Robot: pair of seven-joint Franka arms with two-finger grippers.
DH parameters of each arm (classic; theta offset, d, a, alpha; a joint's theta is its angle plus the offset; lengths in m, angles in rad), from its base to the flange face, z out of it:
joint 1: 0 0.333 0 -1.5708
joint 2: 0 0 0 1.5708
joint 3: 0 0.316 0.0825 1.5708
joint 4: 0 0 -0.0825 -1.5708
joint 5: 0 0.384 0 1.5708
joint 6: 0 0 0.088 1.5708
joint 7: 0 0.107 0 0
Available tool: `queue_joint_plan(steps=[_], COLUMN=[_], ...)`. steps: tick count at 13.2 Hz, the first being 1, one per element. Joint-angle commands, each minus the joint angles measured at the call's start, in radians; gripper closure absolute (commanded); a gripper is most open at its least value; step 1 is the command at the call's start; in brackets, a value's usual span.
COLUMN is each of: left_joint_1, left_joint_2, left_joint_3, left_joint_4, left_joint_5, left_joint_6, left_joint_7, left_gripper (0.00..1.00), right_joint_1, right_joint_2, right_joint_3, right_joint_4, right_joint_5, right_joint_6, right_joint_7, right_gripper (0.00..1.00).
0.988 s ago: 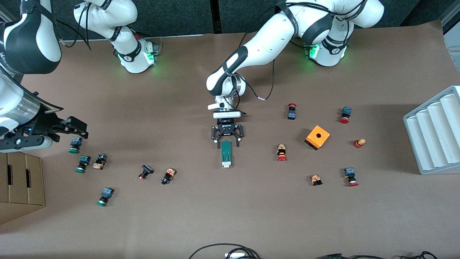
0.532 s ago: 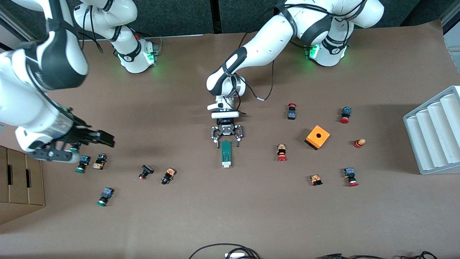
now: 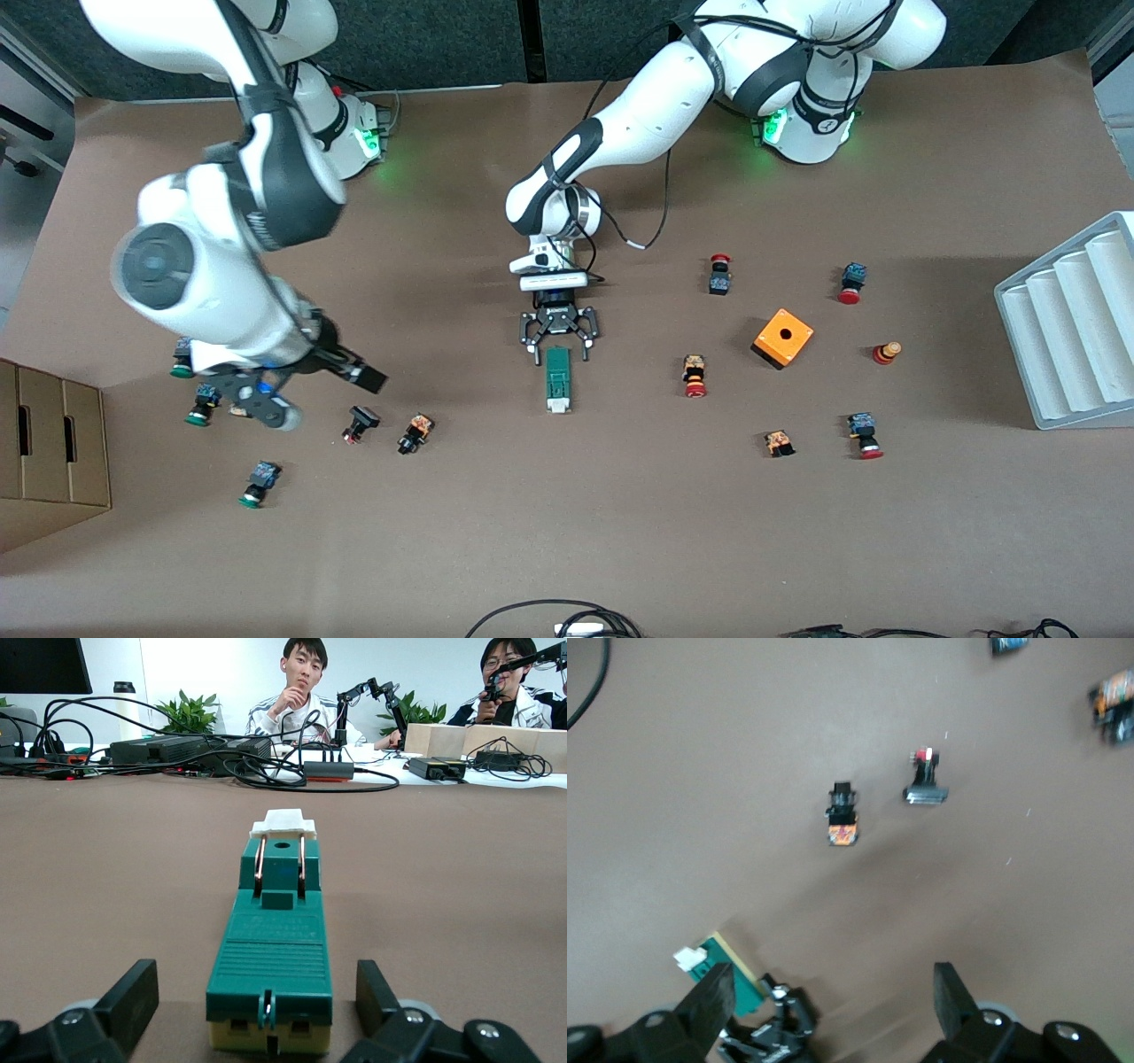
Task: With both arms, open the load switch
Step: 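Reach the right gripper to the switch's white lever end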
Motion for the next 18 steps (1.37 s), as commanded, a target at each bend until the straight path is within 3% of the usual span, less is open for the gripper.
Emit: queue_joint_plan(steps=[1, 2, 4, 7, 9, 11, 18], left_joint_1=[-0.004, -0.002, 0.001, 0.002, 0.002, 0.004, 0.002], left_joint_2=[0.078, 0.078, 0.077, 0.077, 0.075, 0.075, 0.075], left_joint_3=[-0.002, -0.001, -0.002, -0.002, -0.002, -0.002, -0.002], left_joint_4=[0.069, 0.069, 0.070, 0.076, 0.076, 0.078, 0.078], left_joint_5=[-0.016, -0.015, -0.016, -0.018, -0.016, -0.016, -0.016], left_joint_6=[0.057, 0.057, 0.060, 0.061, 0.063, 0.066, 0.066], left_joint_7=[-0.032, -0.030, -0.030, -0.032, -0.032, -0.033, -0.039], left_gripper=[0.14, 0.24, 0.35, 0.36, 0.50, 0.58, 0.58], right_joint_1=[0.075, 0.107, 0.130, 0.173, 0.207, 0.230, 0.170], right_joint_2=[0.135, 0.175, 0.272, 0.376, 0.425, 0.459, 0.545], right_joint_3=[-0.012, -0.012, -0.007, -0.010, -0.015, -0.007, -0.009], right_joint_4=[0.128, 0.141, 0.221, 0.270, 0.270, 0.270, 0.325], right_joint_5=[0.012, 0.012, 0.015, 0.088, 0.145, 0.150, 0.474], right_joint_6=[-0.022, -0.014, -0.008, 0.119, 0.223, 0.290, 0.293], right_joint_7=[0.256, 0.377, 0.557, 0.804, 0.941, 1.065, 1.122], right_gripper=[0.00, 0.00, 0.00, 0.00, 0.00, 0.00, 0.01])
